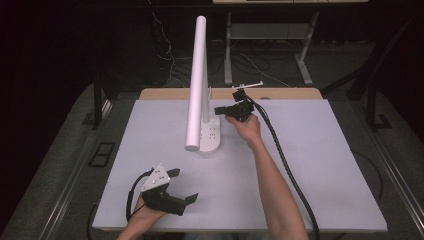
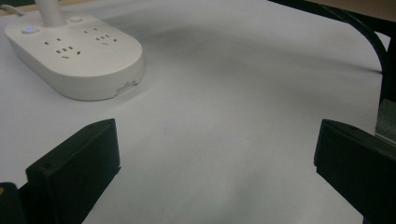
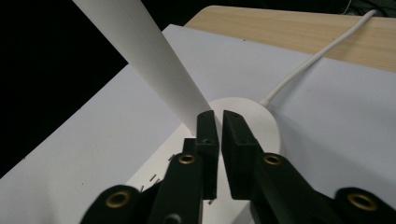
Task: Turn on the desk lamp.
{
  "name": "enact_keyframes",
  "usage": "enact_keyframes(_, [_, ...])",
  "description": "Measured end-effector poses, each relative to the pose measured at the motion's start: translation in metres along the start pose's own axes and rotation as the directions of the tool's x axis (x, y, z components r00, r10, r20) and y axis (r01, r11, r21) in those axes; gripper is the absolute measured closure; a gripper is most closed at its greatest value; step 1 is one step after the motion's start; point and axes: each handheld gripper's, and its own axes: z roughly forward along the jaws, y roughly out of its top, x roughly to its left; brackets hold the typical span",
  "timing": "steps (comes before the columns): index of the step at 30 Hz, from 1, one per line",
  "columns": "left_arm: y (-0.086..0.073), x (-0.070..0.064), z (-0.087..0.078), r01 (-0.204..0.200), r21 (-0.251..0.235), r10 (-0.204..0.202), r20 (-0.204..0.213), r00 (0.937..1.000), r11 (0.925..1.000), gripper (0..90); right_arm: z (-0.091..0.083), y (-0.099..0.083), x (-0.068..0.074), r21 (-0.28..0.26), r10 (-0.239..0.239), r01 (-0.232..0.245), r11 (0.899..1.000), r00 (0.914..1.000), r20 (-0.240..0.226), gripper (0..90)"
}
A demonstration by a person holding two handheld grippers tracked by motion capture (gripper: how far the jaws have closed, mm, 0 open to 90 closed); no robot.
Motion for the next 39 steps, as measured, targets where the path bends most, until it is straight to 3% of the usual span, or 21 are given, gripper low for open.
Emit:
enact_keyframes(4, [0.0, 0.0, 0.0, -0.001, -0.001, 0.001, -0.001, 1.0, 1.0, 0.0, 0.007, -0.003, -0.004, 0.009, 0.008, -0.008, 1.0, 1.0, -0.003, 89.2])
enact_keyframes(28, [0.001, 0.001, -0.001, 0.003, -0.009, -0.003, -0.006, 1.0, 1.0, 0.0, 0.037, -0.021, -0.02, 0.023, 0.052, -0.052, 0.998, 0.9986, 0.011, 89.3])
enact_keyframes(32, [0.001, 0.002, -0.002, 0.002, -0.01, -0.002, -0.011, 0.9999, 0.9999, 0.0, 0.037, -0.022, -0.018, 0.021, 0.01, -0.01, 1.0, 0.9996, 0.026, 89.4])
enact_keyframes(39, [0.001, 0.0, -0.001, -0.003, -0.007, 0.002, -0.011, 0.9999, 1.0, 0.0, 0.036, -0.025, -0.018, 0.009, 0.018, -0.019, 1.0, 0.9995, 0.026, 89.6])
